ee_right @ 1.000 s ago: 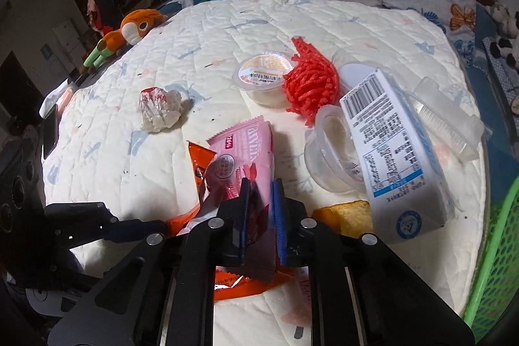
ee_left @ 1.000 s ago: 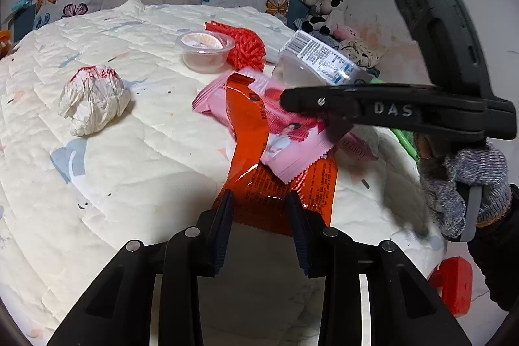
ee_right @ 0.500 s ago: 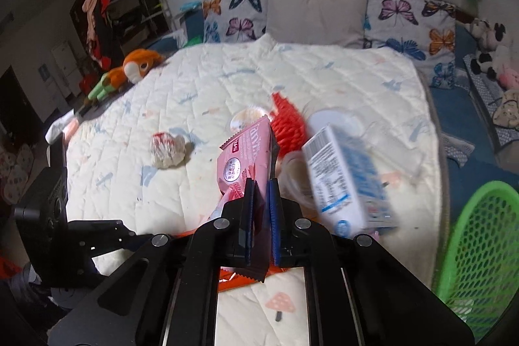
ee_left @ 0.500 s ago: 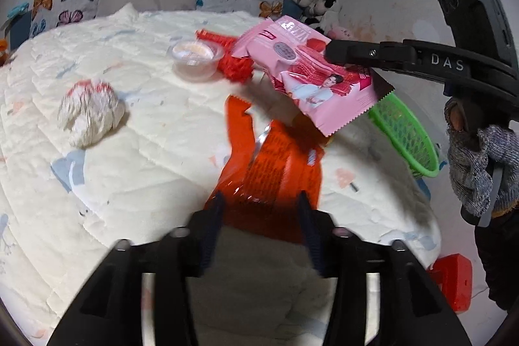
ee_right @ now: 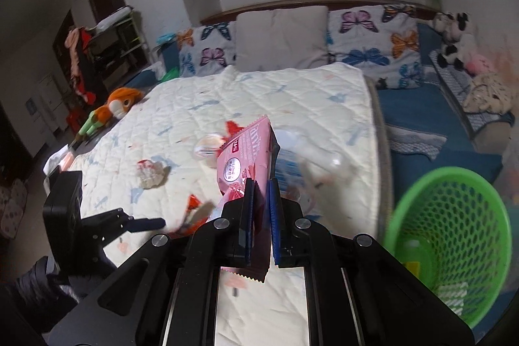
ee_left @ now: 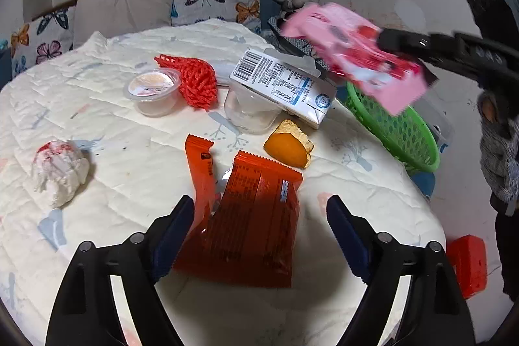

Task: Collect trash
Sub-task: 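Drop the pink wrapper into the green basket with the right tool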

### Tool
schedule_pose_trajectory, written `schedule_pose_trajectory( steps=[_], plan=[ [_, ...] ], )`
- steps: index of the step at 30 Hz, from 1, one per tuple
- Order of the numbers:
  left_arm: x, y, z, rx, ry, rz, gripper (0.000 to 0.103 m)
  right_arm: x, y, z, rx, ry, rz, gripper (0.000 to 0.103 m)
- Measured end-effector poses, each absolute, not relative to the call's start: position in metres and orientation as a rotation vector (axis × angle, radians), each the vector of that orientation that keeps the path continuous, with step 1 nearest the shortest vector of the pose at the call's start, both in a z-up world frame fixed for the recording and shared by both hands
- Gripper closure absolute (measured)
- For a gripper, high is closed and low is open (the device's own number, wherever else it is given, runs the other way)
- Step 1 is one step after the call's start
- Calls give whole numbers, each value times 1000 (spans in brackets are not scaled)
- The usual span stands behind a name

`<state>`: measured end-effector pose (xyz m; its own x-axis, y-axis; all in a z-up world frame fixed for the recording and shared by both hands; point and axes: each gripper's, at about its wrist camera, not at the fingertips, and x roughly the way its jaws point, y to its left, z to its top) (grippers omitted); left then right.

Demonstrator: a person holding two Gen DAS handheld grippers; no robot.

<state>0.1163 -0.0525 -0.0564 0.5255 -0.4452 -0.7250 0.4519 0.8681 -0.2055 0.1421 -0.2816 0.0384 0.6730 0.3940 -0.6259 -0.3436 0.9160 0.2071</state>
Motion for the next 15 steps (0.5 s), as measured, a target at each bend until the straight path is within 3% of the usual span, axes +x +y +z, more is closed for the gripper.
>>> schedule_pose_trajectory(
  steps=[11, 15],
  plan=[
    [131, -70, -77, 66, 924, -524, 22, 119, -355, 35, 134, 701, 262, 94],
    [132, -75, -81, 92, 926, -504, 29, 112, -384, 30, 153, 705, 189, 93]
  ],
)
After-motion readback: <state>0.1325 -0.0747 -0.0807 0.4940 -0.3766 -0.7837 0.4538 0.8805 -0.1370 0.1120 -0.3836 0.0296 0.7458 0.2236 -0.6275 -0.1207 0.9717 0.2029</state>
